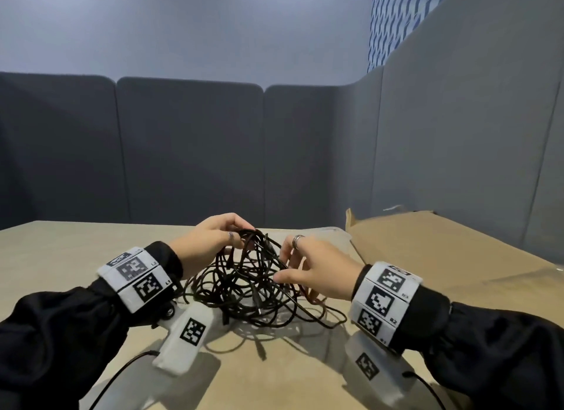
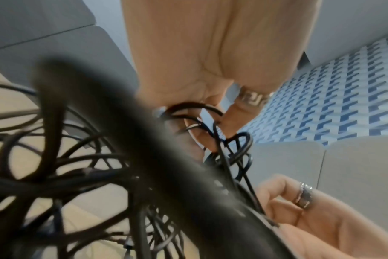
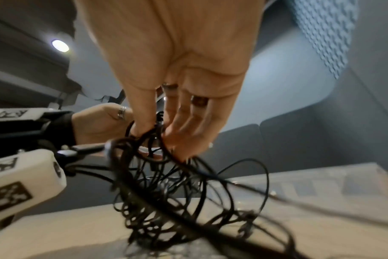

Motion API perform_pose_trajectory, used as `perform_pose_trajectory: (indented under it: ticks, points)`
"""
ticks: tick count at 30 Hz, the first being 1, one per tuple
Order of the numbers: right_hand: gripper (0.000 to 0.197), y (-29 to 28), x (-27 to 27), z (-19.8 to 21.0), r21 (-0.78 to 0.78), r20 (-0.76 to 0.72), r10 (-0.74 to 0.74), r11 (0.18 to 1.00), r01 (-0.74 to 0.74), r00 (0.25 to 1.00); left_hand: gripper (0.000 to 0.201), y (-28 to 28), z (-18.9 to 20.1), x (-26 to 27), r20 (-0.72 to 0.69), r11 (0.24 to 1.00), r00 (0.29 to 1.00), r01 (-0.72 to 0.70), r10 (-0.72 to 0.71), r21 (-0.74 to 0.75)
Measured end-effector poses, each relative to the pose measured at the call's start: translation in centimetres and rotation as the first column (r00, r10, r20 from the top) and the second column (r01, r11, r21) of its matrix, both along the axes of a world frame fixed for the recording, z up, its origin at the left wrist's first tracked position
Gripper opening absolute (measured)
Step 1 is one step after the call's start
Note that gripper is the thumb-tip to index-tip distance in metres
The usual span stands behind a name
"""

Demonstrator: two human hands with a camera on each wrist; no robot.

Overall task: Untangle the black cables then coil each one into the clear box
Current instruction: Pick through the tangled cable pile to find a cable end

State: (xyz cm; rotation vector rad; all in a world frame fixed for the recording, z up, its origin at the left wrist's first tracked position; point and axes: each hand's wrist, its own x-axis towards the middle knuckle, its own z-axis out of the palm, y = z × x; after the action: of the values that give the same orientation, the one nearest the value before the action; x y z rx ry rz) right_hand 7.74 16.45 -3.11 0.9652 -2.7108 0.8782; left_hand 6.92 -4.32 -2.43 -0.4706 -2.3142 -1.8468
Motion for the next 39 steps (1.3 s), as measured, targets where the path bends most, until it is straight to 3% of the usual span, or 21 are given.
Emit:
perform_pose_trajectory:
  ticks: [2,4,9,13,18,21,23,25,27,29,31,32,34,36,37,38,39]
  points:
    - [0.025,-0.1,0.1,-0.1,-0.118,-0.037,-0.009,0.993,0.004,0.999,0.023,0.2,0.3,0.1,-0.011,0.997,1.000,0.025,-0.025,0.078]
    - [0.023,-0.3,0.3,-0.3,-0.168,-0.028,0.017,0.986,-0.022,0.999,0.040,0.2,0.3,0.0,-0.080,0.999,0.997,0.018,-0.015,0.033]
    - [0.011,0.3,0.6,-0.5,-0.355,0.182,0.192,0.927,-0.118,0.964,0.059,-0.2,0.0,0.0,-0.103,0.991,0.988,0.124,-0.118,0.057]
    - [0.006,0.0,0.6,-1.0,-0.435,0.197,0.106,0.901,-0.010,0.975,0.069,0.2,0.3,0.2,-0.051,0.972,0.973,0.228,-0.225,0.056]
    - [0.022,-1.3,0.4,-1.6,-0.374,-0.008,-0.110,0.922,0.099,0.994,0.069,0.9,0.5,0.3,-0.032,0.958,0.959,0.281,-0.280,0.050]
    - [0.023,-0.8,0.3,-0.8,-0.353,-0.134,-0.114,0.934,0.060,0.984,0.048,0.7,0.6,0.4,-0.033,0.963,0.963,0.269,-0.269,-0.007]
    - [0.017,0.2,-0.5,0.5,-0.401,-0.134,-0.110,0.915,0.047,0.985,0.039,0.5,0.6,0.5,-0.026,0.964,0.965,0.260,-0.261,-0.050]
    - [0.017,1.2,-1.7,1.7,-0.223,-0.077,-0.089,0.972,0.070,0.993,0.037,0.6,0.5,0.5,-0.015,0.960,0.962,0.271,-0.273,-0.077]
    - [0.005,1.5,-2.6,2.1,-0.068,0.001,-0.045,0.997,0.045,0.999,0.036,0.8,0.5,0.4,-0.025,0.957,0.961,0.270,-0.274,-0.105]
    - [0.009,1.5,-3.0,2.0,-0.109,0.019,-0.036,0.993,0.038,0.999,0.039,0.8,0.7,0.2,-0.059,0.961,0.968,0.231,-0.242,-0.154]
    - [0.012,1.6,-3.0,2.2,-0.313,0.111,0.019,0.950,0.017,0.994,0.045,0.4,1.2,0.0,-0.134,0.950,0.974,0.138,-0.181,-0.280]
    - [0.013,1.7,-2.9,2.4,-0.466,0.188,0.097,0.885,0.002,0.977,0.048,0.0,1.6,-0.2,-0.183,0.928,0.971,0.079,-0.154,-0.364]
    - [0.016,2.2,-2.5,3.0,-0.742,0.310,0.289,0.669,0.040,0.906,0.046,-0.9,2.0,-0.5,-0.267,0.873,0.954,-0.013,-0.135,-0.488]
    - [0.019,2.7,-2.4,3.5,-0.847,0.353,0.372,0.516,0.125,0.858,0.036,-1.5,2.1,-0.5,-0.283,0.864,0.952,-0.041,-0.119,-0.502]
    - [0.020,2.9,-2.4,3.7,-0.853,0.376,0.371,0.497,0.160,0.849,0.031,-1.7,2.1,-0.5,-0.275,0.864,0.955,-0.047,-0.108,-0.501]
    - [0.020,3.2,-2.4,3.8,-0.825,0.397,0.337,0.538,0.172,0.854,0.027,-1.8,2.1,-0.4,-0.267,0.858,0.958,-0.050,-0.103,-0.511]
    - [0.019,3.7,-2.4,3.9,-0.757,0.402,0.262,0.633,0.158,0.877,0.024,-1.9,2.1,-0.3,-0.264,0.842,0.959,-0.057,-0.104,-0.537]
